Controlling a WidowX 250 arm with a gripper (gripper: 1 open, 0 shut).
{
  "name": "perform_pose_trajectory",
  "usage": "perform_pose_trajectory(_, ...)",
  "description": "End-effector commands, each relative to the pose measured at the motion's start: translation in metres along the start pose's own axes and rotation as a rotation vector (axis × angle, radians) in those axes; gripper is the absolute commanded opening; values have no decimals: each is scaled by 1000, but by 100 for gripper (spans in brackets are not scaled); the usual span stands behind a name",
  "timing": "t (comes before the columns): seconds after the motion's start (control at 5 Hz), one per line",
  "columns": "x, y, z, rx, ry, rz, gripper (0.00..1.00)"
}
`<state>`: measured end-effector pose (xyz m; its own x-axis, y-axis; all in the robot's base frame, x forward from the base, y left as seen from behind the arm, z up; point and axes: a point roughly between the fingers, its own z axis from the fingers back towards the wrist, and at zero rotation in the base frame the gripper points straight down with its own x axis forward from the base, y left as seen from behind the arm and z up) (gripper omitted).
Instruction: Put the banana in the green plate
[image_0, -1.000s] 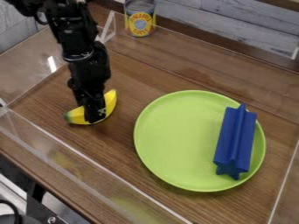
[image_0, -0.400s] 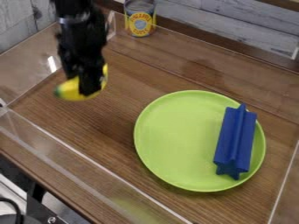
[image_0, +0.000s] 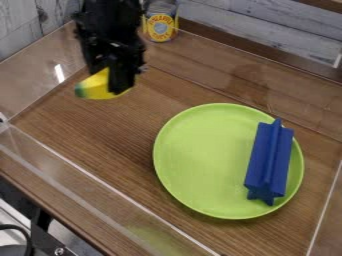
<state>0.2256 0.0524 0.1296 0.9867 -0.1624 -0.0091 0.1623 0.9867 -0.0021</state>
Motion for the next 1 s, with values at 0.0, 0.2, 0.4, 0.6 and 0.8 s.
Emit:
perform_pose_trajectory(0.0, 8, -21, 18, 14, -66, 8, 0)
perform_pose_trajectory(0.2, 6, -41, 21, 6, -70, 22, 0)
perform_pose_trajectory(0.4, 2, -56, 24, 1, -72, 35, 0)
perform_pose_trajectory(0.6, -1, -71, 25, -5, -77, 48, 0)
perform_pose_trajectory(0.8, 2, -91, 22, -10, -85, 63, 0)
